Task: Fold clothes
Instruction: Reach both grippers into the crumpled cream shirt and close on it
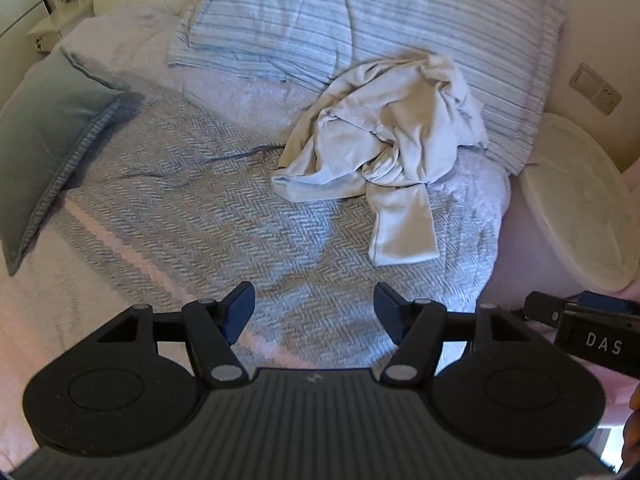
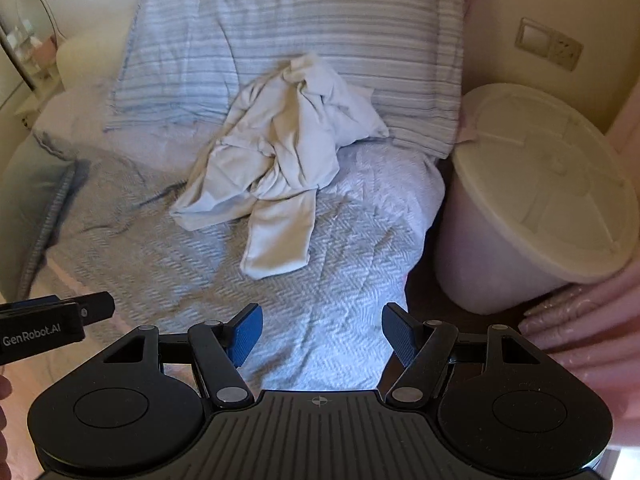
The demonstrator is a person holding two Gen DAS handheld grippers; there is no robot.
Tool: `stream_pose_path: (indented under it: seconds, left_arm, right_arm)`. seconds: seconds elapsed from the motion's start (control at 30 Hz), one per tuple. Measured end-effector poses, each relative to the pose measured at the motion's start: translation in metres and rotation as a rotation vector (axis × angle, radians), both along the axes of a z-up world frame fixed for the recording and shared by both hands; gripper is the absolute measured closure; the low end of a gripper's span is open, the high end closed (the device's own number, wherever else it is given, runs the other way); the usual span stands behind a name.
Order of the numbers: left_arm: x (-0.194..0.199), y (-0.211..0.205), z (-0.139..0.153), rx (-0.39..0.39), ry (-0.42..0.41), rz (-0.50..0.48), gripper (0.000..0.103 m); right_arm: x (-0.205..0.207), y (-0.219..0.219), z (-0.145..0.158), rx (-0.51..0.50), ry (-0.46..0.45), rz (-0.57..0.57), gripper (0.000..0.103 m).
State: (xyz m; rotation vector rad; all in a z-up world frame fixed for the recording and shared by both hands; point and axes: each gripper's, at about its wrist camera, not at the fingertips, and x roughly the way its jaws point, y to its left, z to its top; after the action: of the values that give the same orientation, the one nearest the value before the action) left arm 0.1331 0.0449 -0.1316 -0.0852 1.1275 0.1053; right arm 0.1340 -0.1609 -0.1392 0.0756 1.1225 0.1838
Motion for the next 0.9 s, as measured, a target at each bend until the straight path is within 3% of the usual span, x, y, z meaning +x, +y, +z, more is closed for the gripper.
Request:
stream_pose_path:
  seconds: [0.3, 0.5, 0.9]
  left_arm:
    - [0.093, -0.002, -0.048, -0.016, 0.023, 0.008, 0.041]
    - [0.147, 0.018, -0.086, -0.008, 0.043, 0.011, 0.041]
    - [0.212, 0.047, -0.175, -0.051, 0.132, 0.014, 0.041]
  right_arm:
    - [0.097, -0.001, -0.044, -0.007, 0.033, 0.028, 0.033]
    - [0.162, 0.006, -0.073, 0.004, 0.041, 0.033, 0.033]
    - [0.246, 0.026, -0.134, 0.058, 0.072, 0.024, 0.033]
